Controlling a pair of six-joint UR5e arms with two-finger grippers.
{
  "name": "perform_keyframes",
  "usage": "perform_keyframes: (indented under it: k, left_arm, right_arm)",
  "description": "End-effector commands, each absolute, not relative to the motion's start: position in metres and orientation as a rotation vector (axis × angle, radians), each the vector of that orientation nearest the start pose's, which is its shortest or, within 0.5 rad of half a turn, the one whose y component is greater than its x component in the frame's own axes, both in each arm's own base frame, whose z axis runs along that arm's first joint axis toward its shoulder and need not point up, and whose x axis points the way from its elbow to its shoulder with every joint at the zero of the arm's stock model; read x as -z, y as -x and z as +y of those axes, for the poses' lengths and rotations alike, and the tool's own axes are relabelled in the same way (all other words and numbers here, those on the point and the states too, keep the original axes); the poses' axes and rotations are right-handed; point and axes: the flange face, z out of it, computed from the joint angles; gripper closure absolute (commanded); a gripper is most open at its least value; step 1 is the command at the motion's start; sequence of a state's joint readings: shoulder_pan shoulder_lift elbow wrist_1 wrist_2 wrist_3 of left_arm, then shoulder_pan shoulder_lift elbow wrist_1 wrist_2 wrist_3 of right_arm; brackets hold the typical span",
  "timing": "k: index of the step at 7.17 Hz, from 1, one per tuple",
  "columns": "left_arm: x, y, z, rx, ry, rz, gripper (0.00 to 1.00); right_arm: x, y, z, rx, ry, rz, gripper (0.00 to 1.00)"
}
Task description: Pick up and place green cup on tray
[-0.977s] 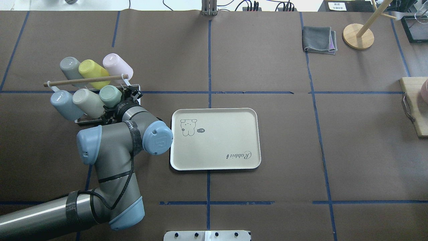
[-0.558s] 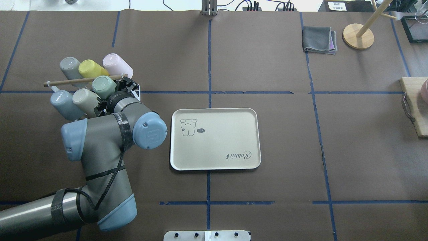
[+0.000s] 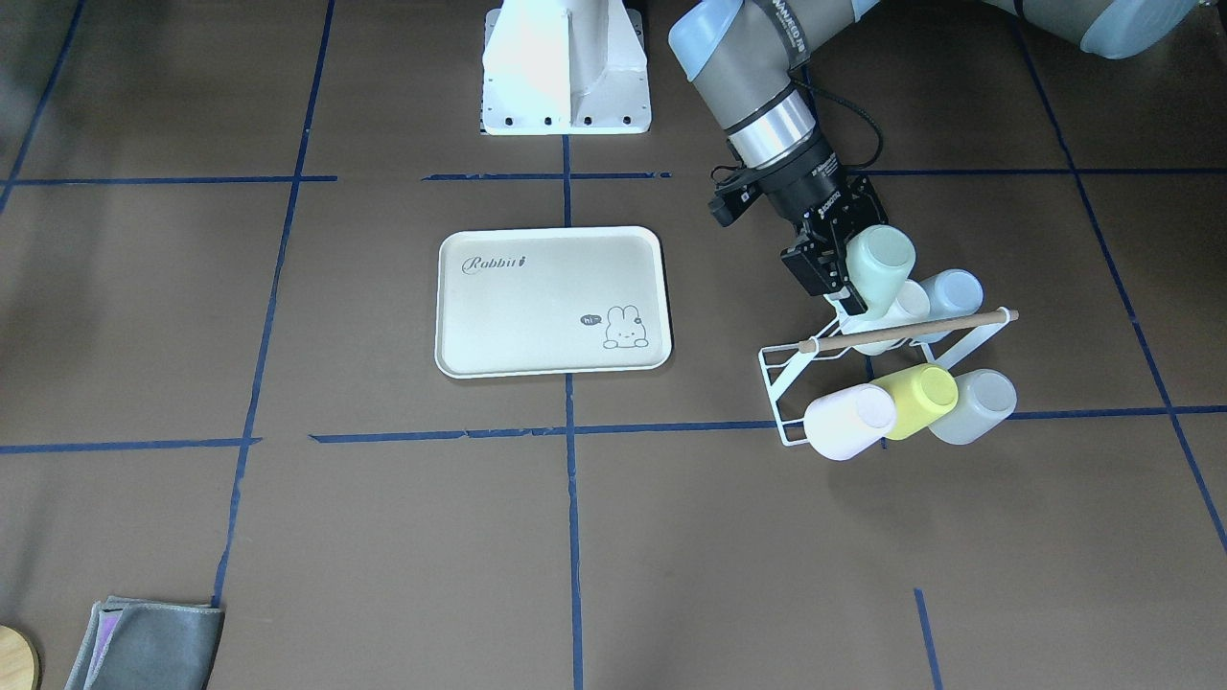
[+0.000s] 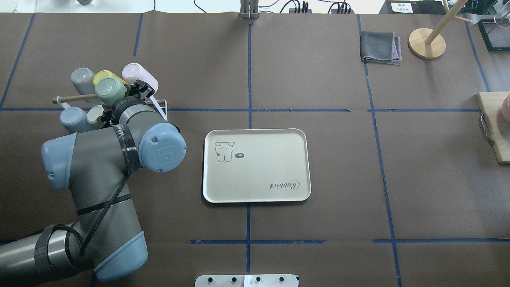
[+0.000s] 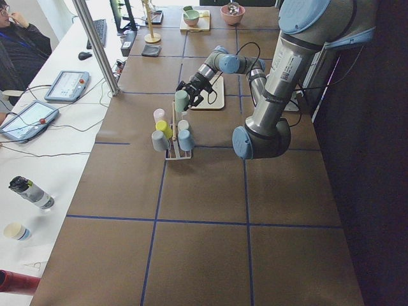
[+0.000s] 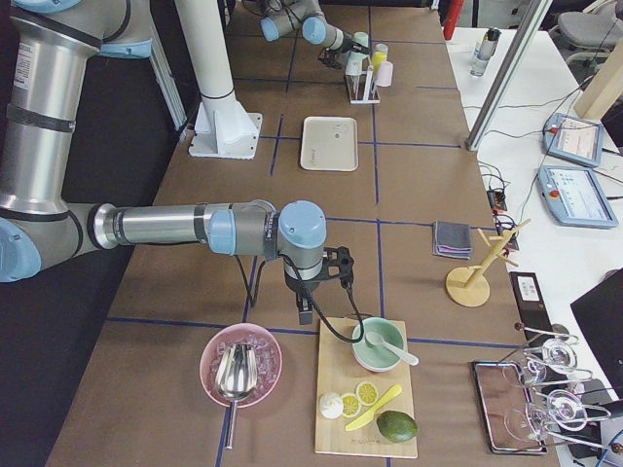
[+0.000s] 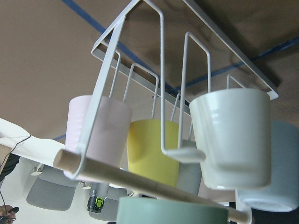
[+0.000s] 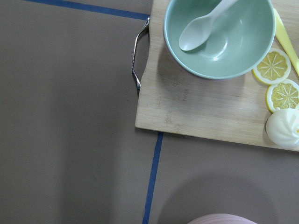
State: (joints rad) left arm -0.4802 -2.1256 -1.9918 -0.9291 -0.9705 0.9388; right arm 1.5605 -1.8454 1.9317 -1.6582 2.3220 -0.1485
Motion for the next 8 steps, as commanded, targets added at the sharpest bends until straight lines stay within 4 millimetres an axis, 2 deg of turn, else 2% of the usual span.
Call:
perform_keyframes:
  k: [1,2,3,4,6,8]
  left_arm:
    - [-0.205,-0.373,-0.41,-1.781,-0.555,-0.62,0.29]
    - [-0.194,-0.363,-0.399,-1.648,-0.629,-0.483,0.28]
    - [-0.192,-0.364,-0.395,-1.537,-0.658,-0.384,0.28]
    - [-0.178,-0.352,-0.386,-1.422,-0.725,-0.288,0.28]
    - [-0.153,-0.358,-0.378,-1.129,-0.885,0.025,0.28]
    - [-0.136,-0.37,-0.377,-0.825,-0.97,0.259,0.3]
  right_arm:
    - [-0.609,-0.06,-0.377,0.151,-0.053,-0.761,0.0]
    - [-0.607,-0.059,-0.38,0.154,-0.06,-0.781,0.0]
    - [-0.604,-0.059,-0.381,0.156,-0.066,-0.782,0.0]
    - [-0.602,-0.059,-0.383,0.158,-0.07,-0.782,0.0]
    - [-0.594,-0.058,-0.395,0.17,-0.098,-0.778,0.0]
    - [-0.589,-0.058,-0.398,0.178,-0.112,-0.779,0.0]
